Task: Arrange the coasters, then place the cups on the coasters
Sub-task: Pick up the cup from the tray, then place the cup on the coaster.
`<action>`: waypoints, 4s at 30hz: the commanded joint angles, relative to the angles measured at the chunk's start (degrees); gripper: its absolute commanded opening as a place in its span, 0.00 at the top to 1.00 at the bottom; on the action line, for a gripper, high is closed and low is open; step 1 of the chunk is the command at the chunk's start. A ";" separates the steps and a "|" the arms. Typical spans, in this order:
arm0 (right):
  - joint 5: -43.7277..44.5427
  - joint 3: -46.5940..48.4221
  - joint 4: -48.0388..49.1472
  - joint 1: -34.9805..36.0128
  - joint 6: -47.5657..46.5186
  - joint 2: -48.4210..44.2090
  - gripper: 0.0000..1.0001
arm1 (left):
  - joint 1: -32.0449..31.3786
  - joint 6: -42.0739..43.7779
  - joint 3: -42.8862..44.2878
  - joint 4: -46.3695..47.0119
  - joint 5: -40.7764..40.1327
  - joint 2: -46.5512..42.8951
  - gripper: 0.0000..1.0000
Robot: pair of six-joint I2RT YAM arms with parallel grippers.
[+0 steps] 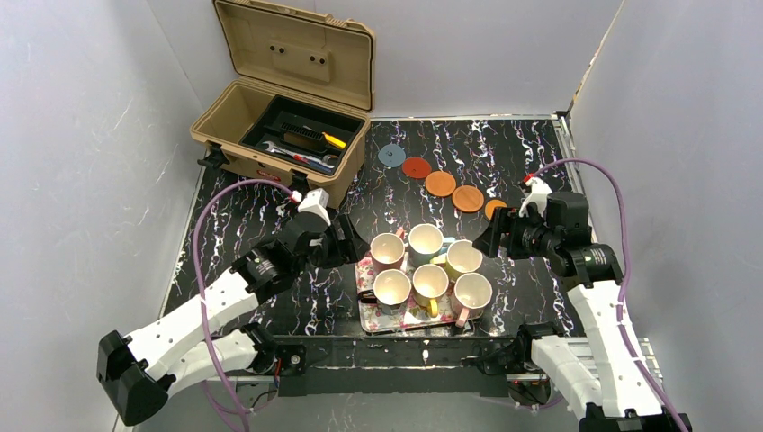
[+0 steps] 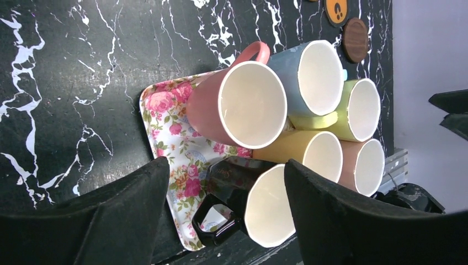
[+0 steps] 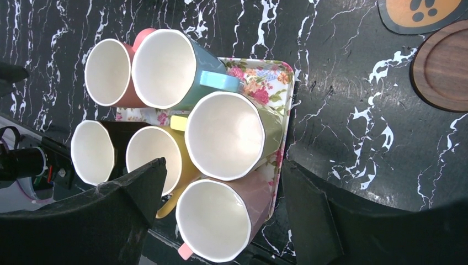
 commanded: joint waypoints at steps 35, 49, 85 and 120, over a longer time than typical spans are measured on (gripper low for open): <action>0.20 -1.02 1.11 0.21 -0.21 2.46 0.14 | -0.47 7.51 8.87 -0.50 -0.42 24.15 0.48; 0.93 -1.18 1.26 0.24 0.03 2.45 0.14 | -1.07 9.19 12.93 -3.47 -2.45 27.44 0.81; -12.31 12.92 9.26 12.49 -5.84 11.89 0.01 | -0.75 42.14 35.41 -27.72 23.76 11.54 1.00; 5.10 19.15 4.28 48.11 -8.16 15.18 0.03 | 0.14 51.30 39.50 -41.08 28.51 14.42 1.00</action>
